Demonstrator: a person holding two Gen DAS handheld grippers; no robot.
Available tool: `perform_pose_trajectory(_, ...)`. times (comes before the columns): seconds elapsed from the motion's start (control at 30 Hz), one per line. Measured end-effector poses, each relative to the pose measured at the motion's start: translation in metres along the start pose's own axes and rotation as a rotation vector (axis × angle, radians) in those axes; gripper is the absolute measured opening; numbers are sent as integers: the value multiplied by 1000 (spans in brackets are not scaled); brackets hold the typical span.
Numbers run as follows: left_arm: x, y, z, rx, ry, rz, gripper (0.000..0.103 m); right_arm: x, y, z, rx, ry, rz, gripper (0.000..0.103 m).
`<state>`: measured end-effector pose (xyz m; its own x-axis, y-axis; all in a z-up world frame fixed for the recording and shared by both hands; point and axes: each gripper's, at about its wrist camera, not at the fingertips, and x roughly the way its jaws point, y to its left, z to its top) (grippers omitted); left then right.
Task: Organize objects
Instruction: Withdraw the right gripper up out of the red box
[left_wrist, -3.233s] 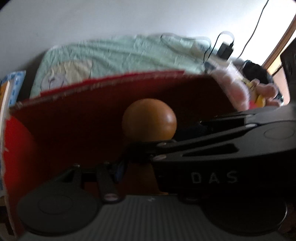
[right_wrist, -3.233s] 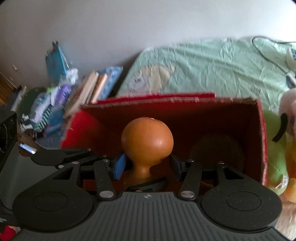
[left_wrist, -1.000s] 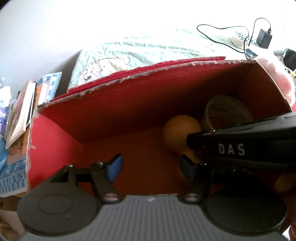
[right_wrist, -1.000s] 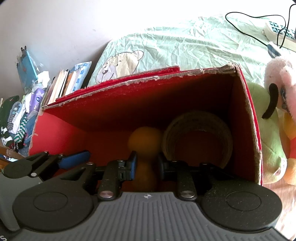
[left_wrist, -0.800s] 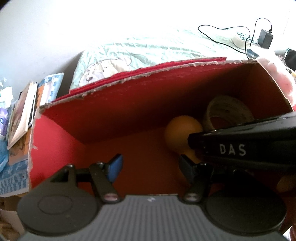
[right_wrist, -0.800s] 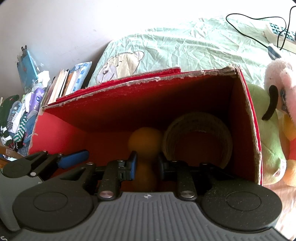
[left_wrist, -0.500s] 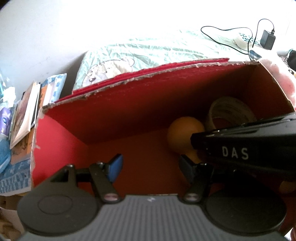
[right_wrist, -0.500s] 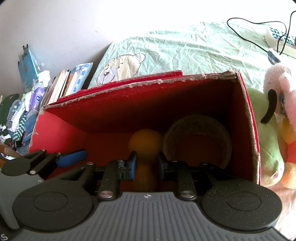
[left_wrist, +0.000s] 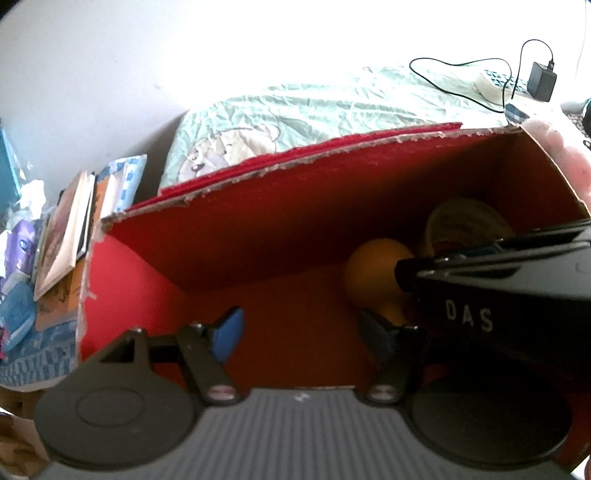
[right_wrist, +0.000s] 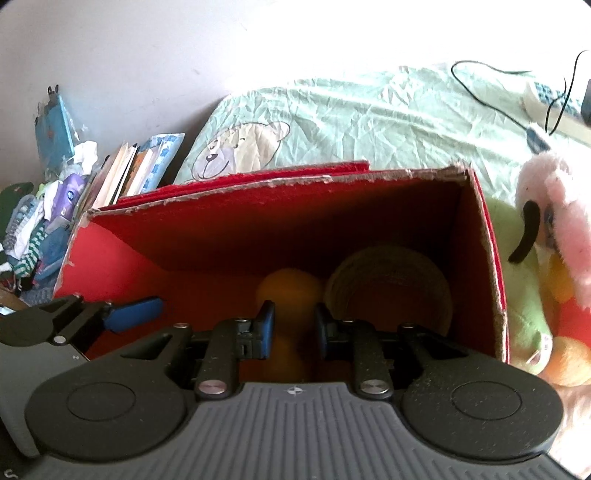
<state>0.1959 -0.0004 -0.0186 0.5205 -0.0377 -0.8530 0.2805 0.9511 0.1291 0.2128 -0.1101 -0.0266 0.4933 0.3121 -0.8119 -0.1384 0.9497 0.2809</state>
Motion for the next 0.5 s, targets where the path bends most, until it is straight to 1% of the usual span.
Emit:
perform_pose_trajectory(0.03, -1, 0, 0, -1, -2, 0, 75, -1, 1, 0, -4, -6, -9, 25)
perform_pose_trajectory(0.07, -2, 0, -1, -2, -3, 3, 76, -3, 2, -1, -12, -17, -35, 29)
perform_pose_trajectory(0.1, -4, 1, -1, -1, -5, 7, 76, -4, 3, -1, -19, -27, -52, 30)
perform_pose_trajectory(0.13, -6, 1, -1, 6, -11, -4, 76, -6, 3, -1, -26, -34, -60, 31)
perform_pose_trajectory(0.3, -19, 7, -3, -5, -27, -2, 78, -17, 5, -2, -19, -57, -51, 32)
perform_pose_trajectory(0.43, -33, 14, -7, -26, -39, -10, 81, -31, 12, -5, -28, -92, -55, 32)
perform_pose_trajectory(0.5, -42, 17, -9, -34, -51, -12, 84, -39, 16, -8, -26, -117, -58, 33)
